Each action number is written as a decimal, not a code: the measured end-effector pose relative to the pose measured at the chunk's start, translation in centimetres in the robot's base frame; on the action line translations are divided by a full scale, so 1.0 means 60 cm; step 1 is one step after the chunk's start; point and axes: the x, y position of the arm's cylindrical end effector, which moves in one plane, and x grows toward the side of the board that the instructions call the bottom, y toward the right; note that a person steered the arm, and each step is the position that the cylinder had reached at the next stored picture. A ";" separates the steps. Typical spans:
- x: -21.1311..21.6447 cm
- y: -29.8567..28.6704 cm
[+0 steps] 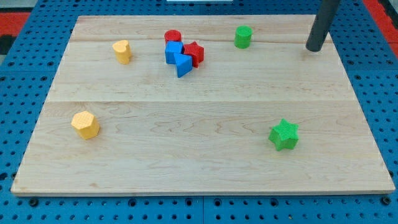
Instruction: Move the green circle parallel to the red star
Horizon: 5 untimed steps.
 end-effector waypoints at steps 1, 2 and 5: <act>-0.099 0.000; -0.149 -0.025; -0.083 -0.183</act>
